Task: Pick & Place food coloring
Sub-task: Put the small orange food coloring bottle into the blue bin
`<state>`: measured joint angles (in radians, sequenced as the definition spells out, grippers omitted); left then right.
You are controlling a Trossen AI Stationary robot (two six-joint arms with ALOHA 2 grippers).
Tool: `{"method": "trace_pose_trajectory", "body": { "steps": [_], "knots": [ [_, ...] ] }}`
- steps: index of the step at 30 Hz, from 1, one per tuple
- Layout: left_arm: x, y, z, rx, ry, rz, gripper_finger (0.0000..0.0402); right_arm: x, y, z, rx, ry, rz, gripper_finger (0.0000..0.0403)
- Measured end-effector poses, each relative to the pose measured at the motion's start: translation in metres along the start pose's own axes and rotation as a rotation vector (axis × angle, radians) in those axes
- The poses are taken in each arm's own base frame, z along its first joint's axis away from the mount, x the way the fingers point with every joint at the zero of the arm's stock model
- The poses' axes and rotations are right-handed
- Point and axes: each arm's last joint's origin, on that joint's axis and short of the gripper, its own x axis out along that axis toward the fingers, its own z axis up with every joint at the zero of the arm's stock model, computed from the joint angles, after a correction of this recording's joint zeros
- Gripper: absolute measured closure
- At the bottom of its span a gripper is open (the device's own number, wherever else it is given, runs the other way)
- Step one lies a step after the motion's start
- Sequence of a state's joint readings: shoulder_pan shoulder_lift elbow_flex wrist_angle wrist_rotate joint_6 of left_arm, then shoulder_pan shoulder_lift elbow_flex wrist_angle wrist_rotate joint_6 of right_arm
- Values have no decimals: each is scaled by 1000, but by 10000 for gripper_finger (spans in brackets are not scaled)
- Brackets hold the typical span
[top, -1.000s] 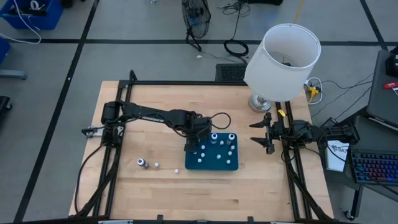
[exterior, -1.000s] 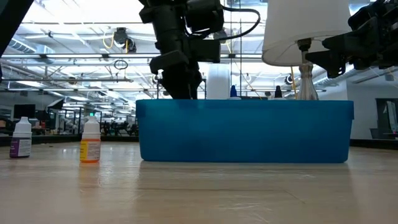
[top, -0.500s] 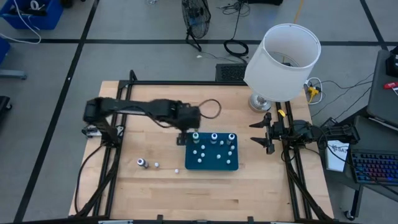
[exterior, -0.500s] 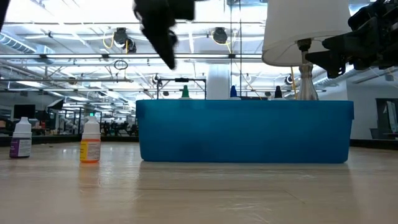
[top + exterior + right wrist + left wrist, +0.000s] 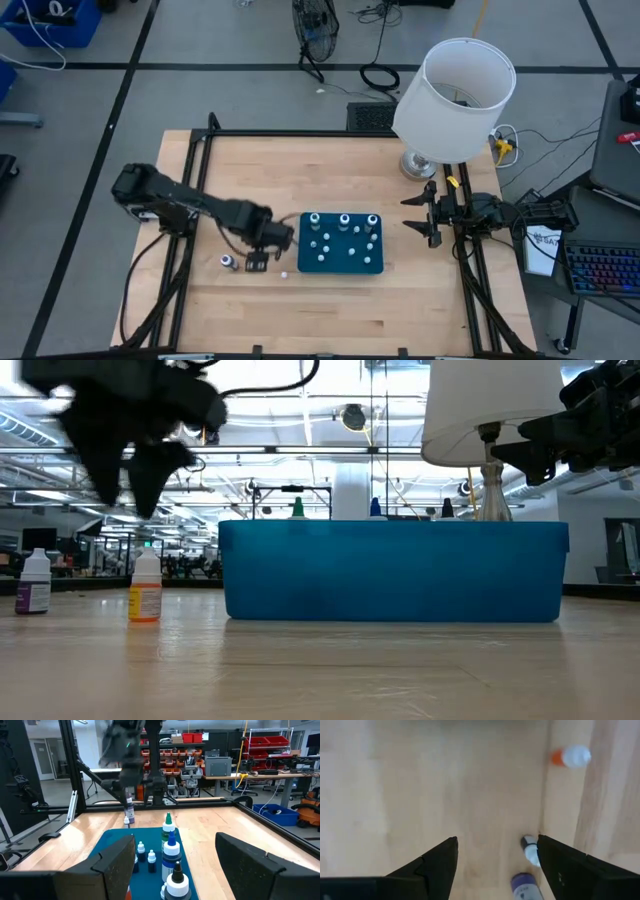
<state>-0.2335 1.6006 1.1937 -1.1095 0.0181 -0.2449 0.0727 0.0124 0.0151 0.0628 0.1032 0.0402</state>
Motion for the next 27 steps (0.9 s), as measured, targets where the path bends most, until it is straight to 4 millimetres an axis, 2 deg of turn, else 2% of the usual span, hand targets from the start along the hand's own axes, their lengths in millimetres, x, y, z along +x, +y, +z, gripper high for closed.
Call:
{"method": "trace_pose_trajectory", "body": {
  "steps": [3,8,15,23,27],
  "knots": [
    [20,-12,-5,76,-20,-8,147,0,0,0,0,0,0,140],
    [40,-23,-4,135,-145,-43,163,0,0,0,0,0,0,140],
    [45,-42,3,255,-313,-114,174,0,0,0,0,0,0,140],
    [50,-50,5,334,-332,-99,172,0,0,0,0,0,0,140],
    [60,-48,12,384,-339,-90,172,0,0,0,0,1,0,140]
  ]
}}
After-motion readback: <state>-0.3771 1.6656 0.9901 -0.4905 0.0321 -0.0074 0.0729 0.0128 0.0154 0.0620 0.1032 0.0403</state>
